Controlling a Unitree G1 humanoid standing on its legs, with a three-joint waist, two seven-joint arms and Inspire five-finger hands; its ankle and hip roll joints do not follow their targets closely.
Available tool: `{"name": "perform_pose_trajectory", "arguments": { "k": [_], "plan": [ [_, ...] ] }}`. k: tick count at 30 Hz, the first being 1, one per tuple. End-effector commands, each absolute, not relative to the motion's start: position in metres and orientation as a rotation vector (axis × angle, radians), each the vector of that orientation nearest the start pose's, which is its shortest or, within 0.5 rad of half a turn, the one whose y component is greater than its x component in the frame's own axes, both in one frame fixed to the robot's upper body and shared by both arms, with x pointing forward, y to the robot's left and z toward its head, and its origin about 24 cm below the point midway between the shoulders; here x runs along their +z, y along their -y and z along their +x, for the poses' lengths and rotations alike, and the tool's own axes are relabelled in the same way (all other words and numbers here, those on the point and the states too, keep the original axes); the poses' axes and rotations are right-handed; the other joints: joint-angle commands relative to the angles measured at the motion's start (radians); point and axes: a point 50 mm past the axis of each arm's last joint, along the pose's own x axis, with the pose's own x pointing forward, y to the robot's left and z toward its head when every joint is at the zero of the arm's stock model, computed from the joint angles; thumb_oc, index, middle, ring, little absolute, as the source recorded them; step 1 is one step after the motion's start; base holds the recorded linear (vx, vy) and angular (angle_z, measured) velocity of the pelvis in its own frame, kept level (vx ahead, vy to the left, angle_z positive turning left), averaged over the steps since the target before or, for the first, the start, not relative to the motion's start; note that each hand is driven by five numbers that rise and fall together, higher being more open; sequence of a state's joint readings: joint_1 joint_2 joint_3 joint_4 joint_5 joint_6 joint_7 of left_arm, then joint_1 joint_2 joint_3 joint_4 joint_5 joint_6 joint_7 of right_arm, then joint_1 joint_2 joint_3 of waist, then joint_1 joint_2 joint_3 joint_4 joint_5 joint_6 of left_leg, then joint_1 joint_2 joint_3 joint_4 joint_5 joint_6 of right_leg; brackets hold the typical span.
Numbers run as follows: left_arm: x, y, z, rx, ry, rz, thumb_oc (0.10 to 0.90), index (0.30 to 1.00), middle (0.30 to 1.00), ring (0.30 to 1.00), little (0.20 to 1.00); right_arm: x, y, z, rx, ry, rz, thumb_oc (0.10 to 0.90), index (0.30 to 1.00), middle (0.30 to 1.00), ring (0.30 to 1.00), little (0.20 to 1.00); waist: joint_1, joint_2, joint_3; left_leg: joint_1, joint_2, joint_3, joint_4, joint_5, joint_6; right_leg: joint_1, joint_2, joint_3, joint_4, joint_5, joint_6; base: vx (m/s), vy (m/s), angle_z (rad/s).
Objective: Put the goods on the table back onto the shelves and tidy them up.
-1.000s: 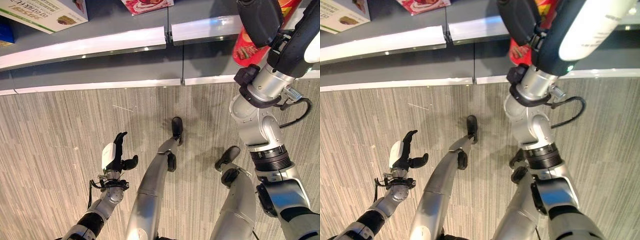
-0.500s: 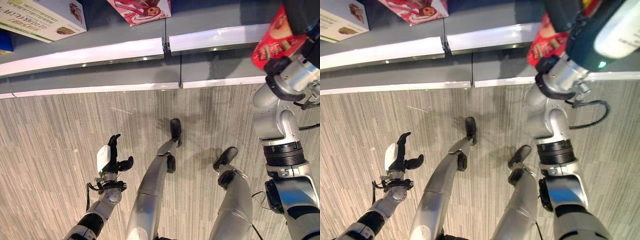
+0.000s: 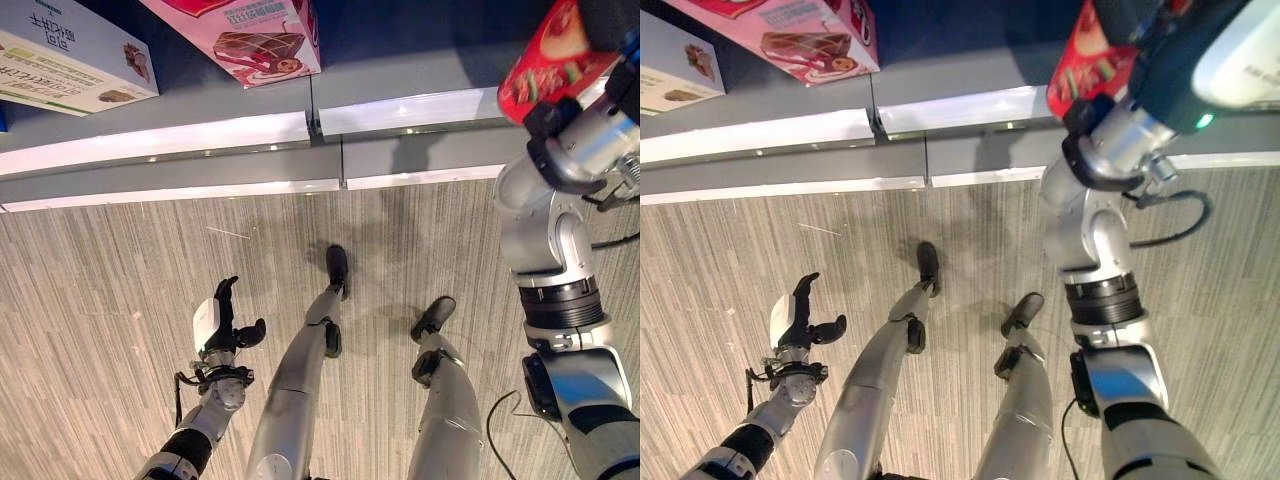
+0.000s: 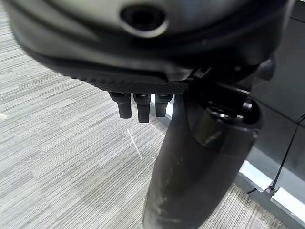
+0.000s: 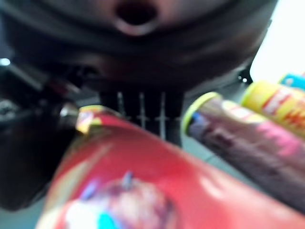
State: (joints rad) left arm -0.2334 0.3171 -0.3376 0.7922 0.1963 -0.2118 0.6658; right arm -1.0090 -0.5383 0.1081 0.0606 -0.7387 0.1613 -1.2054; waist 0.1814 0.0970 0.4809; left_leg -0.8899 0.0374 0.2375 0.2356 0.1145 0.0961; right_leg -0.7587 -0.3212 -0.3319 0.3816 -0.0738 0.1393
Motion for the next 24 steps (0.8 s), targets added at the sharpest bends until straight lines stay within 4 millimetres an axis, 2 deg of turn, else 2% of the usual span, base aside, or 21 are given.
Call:
{"name": "perform_pose_trajectory", "arguments": {
  "k": [1, 7, 8, 12, 17, 19, 24],
  "plan": [
    [-0.063, -0.229, 0.229, 0.359, -0.283, 0.770, 0.800, 0.900, 0.900, 0.900, 0.900, 0.376, 0.179, 0.242, -1.379, 1.689, -0.433, 0.400, 0.300, 0.300, 0.300, 0.300, 0.047, -0.034, -0.094, 0.001, -0.003, -0.063, 0.083, -0.230, -0.087, 0.173, -0.012, -0.060, -0.121, 0.060, 0.022, 0.00, 0.000, 0.00],
    [-0.057, -0.230, 0.234, 0.382, -0.242, 0.767, 0.800, 0.900, 0.900, 0.900, 0.900, 0.382, 0.176, 0.240, -1.350, 1.714, -0.423, 0.400, 0.300, 0.300, 0.300, 0.300, 0.049, -0.041, -0.094, -0.009, -0.003, -0.067, 0.083, -0.229, -0.091, 0.170, -0.008, -0.061, -0.134, 0.066, 0.022, 0.02, -0.020, 0.03],
    [-0.042, -0.231, 0.243, 0.427, -0.144, 0.770, 0.800, 0.900, 0.900, 0.900, 0.900, 0.385, 0.177, 0.239, -1.356, 1.732, -0.463, 0.400, 0.300, 0.300, 0.300, 0.300, 0.049, -0.043, -0.087, -0.022, -0.005, -0.070, 0.088, -0.229, -0.091, 0.161, -0.008, -0.062, -0.134, 0.065, 0.022, 0.00, 0.000, 0.00],
    [-0.029, -0.233, 0.249, 0.488, -0.065, 0.758, 0.800, 0.900, 0.900, 0.900, 0.900, 0.385, 0.184, 0.241, -1.388, 1.716, -0.498, 0.400, 0.300, 0.300, 0.300, 0.300, 0.047, -0.042, -0.083, -0.040, -0.004, -0.077, 0.095, -0.229, -0.091, 0.144, -0.009, -0.057, -0.128, 0.062, 0.022, 0.01, -0.017, 0.02],
    [-0.016, -0.231, 0.257, 0.549, 0.015, 0.753, 0.800, 0.900, 0.900, 0.900, 0.900, 0.373, 0.208, 0.253, -1.447, 1.612, -0.511, 0.400, 0.300, 0.300, 0.300, 0.300, 0.005, -0.018, -0.068, -0.080, -0.021, -0.111, 0.141, -0.241, -0.092, 0.098, 0.020, 0.122, -0.122, 0.052, 0.017, 0.01, -0.039, 0.18],
    [-0.016, -0.231, 0.256, 0.567, 0.017, 0.753, 0.800, 0.900, 0.900, 0.900, 0.900, 0.372, 0.216, 0.254, -1.493, 1.584, -0.518, 0.400, 0.300, 0.300, 0.300, 0.300, 0.011, -0.018, -0.069, -0.098, -0.021, -0.106, 0.154, -0.248, -0.091, 0.103, 0.025, 0.151, -0.149, 0.058, 0.016, -0.01, 0.025, 0.28],
    [-0.011, -0.231, 0.257, 0.611, 0.054, 0.755, 0.800, 0.900, 0.900, 0.900, 0.900, 0.356, 0.232, 0.257, -1.597, 1.472, -0.588, 0.400, 0.300, 0.300, 0.300, 0.300, 0.040, -0.014, -0.084, -0.122, -0.038, -0.119, 0.133, -0.243, -0.086, 0.117, 0.020, 0.116, -0.189, 0.066, 0.029, 0.00, -0.039, -0.05]
  ]
}}
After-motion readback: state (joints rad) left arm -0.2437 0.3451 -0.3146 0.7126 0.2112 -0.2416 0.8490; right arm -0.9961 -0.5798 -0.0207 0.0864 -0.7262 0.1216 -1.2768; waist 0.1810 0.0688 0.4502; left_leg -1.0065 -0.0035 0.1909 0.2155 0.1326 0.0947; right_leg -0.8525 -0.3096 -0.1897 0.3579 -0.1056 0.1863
